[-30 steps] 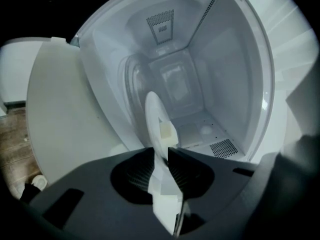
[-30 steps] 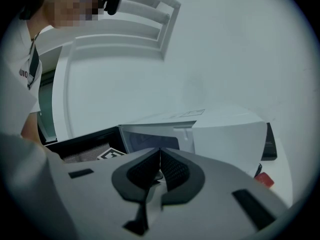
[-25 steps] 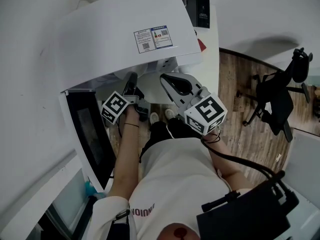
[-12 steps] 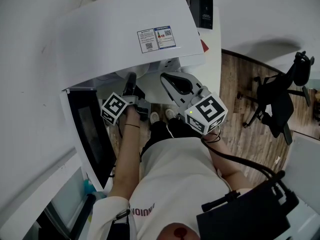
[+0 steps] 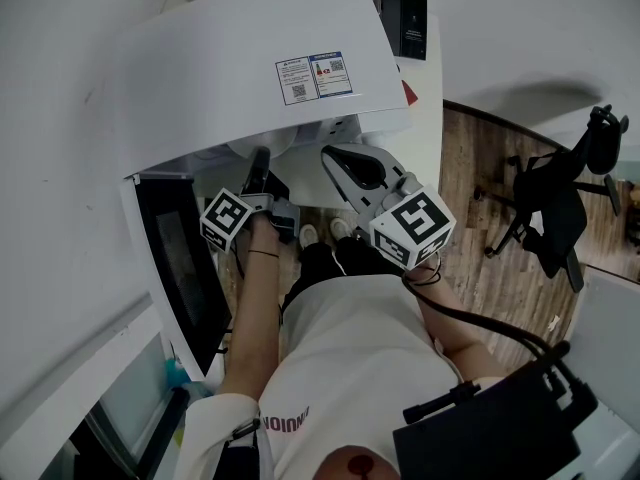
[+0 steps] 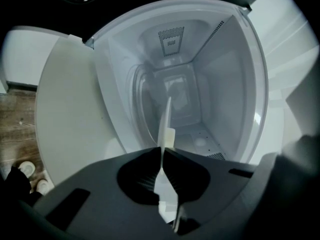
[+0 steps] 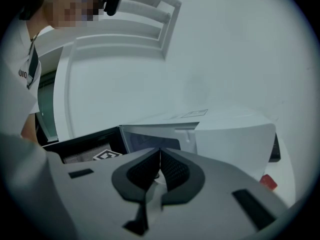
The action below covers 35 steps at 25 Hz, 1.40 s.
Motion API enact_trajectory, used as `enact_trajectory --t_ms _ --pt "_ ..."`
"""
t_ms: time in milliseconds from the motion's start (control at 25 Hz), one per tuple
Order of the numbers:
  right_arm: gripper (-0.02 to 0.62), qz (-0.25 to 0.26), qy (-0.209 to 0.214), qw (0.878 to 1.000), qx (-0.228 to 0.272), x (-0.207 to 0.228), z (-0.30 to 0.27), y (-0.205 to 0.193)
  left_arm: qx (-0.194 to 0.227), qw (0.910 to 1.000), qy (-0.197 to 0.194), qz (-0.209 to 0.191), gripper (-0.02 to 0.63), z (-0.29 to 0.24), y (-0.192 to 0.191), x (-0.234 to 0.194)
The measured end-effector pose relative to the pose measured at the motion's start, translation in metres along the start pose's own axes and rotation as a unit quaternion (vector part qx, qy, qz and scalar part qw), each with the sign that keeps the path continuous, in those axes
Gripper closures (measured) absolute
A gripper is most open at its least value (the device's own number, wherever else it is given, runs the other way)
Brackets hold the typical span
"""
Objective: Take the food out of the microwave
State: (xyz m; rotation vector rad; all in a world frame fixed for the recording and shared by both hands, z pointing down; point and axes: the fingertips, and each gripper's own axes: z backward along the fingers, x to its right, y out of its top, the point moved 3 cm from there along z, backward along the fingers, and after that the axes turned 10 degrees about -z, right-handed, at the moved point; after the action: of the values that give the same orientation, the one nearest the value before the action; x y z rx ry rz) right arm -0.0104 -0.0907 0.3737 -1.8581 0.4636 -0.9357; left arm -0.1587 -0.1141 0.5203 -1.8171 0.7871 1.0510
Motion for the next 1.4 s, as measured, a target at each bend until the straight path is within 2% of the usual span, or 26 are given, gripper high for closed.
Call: enact_trajectory --t_ms 1400 --pt "0.574 0.002 0.027 1.0 0.001 -0.01 0.002 -0.005 0.019 0.9997 -0.01 0.009 0.581 0.033 -0.006 0.006"
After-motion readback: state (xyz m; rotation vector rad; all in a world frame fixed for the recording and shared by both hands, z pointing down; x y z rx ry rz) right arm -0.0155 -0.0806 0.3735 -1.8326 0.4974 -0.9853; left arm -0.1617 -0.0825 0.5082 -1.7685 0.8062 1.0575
